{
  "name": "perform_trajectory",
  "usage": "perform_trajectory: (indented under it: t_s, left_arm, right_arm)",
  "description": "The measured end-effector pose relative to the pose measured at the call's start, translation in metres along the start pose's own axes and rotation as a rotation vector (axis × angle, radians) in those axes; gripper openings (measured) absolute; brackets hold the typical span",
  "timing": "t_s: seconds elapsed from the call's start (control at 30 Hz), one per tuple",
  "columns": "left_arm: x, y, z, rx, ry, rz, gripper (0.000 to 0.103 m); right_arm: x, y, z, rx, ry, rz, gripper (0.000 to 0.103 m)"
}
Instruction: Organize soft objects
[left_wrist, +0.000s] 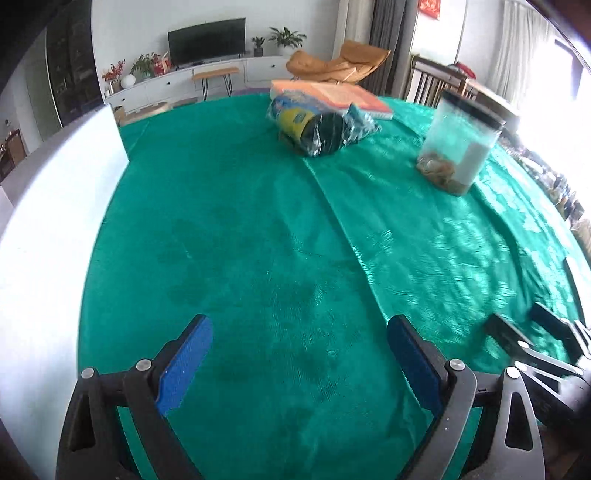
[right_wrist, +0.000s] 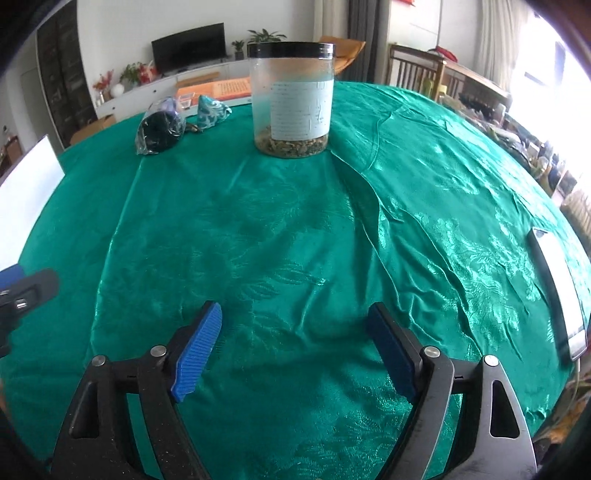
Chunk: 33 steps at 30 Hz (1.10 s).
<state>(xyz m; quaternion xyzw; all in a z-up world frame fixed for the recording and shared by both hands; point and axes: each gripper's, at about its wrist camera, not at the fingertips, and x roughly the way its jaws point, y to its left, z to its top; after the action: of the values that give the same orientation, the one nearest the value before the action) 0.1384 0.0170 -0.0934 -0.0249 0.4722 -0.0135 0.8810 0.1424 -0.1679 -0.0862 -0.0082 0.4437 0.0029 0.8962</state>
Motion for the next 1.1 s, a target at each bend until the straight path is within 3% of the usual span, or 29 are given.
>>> perform_trajectory:
  t_s: [0.07, 0.2, 0.27, 1.1]
  left_arm:
    - [0.016, -0.001, 0.004, 0.002, 0.025, 0.013, 0.095]
    - [0.022, -0.003, 0.007, 0.036, 0.002, 0.040, 0.097]
    - [0.024, 0.000, 0.004, 0.032, -0.025, 0.045, 0.103]
    - [0.027, 0.002, 0.013, 0.011, 0.002, 0.053, 0.103]
  right_arm:
    - [0.002, 0.000, 0.000, 0.004, 0.001, 0.001, 0.085]
    - [0.006, -0.002, -0.004, 0.006, 0.000, 0.003, 0.086]
    - [0.006, -0.002, -0.004, 0.007, 0.001, 0.003, 0.086]
    - [0.006, -0.001, -0.005, 0.006, 0.001, 0.005, 0.090]
